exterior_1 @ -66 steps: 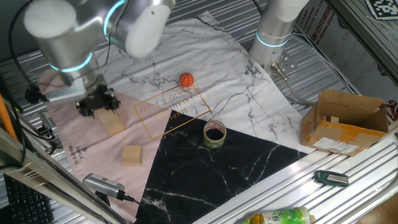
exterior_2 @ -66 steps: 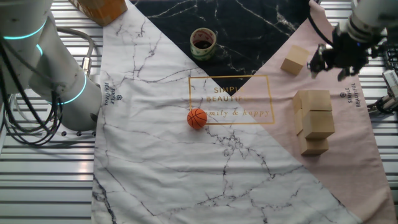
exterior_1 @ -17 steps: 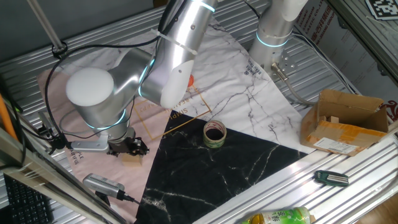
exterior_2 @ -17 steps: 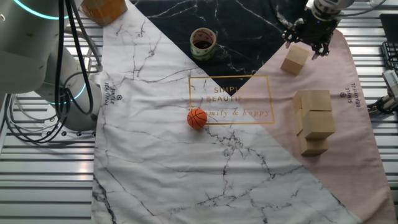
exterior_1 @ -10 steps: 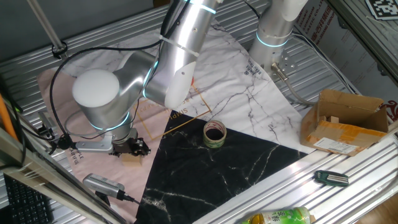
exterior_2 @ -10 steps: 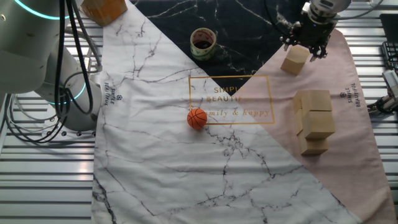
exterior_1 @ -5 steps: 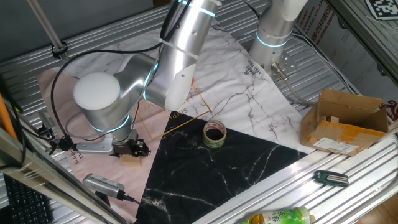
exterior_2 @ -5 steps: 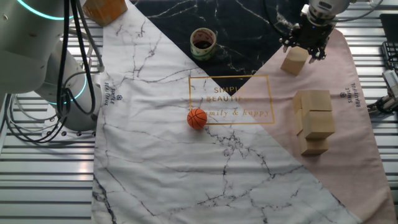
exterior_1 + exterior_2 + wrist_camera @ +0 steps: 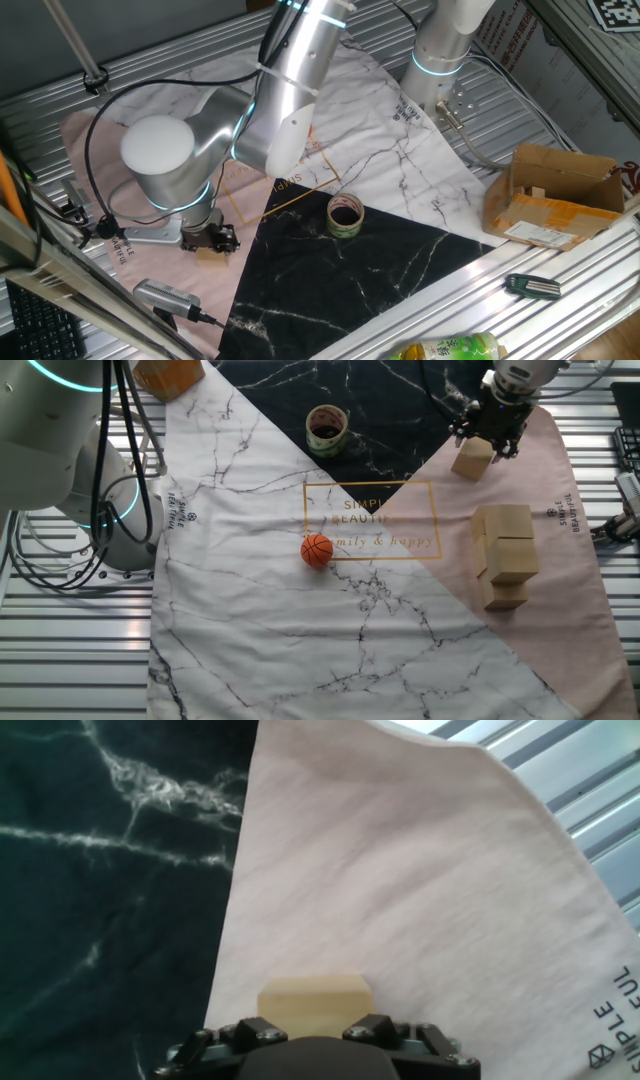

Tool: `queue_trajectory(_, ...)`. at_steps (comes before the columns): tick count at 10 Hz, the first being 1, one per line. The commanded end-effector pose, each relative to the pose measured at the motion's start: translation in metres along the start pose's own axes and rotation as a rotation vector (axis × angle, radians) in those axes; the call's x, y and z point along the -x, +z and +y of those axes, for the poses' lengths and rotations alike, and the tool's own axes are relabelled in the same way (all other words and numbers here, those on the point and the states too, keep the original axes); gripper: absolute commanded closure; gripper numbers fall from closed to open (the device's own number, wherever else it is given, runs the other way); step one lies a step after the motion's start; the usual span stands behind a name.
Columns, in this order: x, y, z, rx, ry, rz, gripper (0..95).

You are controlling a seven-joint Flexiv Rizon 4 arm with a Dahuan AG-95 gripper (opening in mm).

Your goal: Stack the blocks into a pyramid shape

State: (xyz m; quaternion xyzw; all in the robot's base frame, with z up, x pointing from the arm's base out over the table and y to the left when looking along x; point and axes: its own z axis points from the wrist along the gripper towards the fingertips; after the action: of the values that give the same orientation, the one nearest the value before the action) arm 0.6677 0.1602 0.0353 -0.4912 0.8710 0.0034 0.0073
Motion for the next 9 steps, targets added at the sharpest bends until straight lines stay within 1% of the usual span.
queue_trajectory(1,0.0013,0.0008,-0.0002,0.001,-0.004,0.001,38.0)
queue_trajectory(3,0.0012,0.0012,-0.0002,0.003,0.002,0.002,38.0)
queue_trajectory(4,0.0011,0.0015,0.0,0.002,0.012,0.001,57.0)
queue_trajectory(5,0.0008,0.0018,0.0002,0.001,0.025,0.003,95.0)
queue_trajectory(7,-0.0002,0.0025,0.001,0.005,0.046,0.004,95.0)
queue_trajectory(8,-0.0005,-0.0016,0.0006,0.017,0.063,0.0,95.0)
queue_trajectory(9,-0.0006,-0.0074,0.0003,0.02,0.071,0.008,95.0)
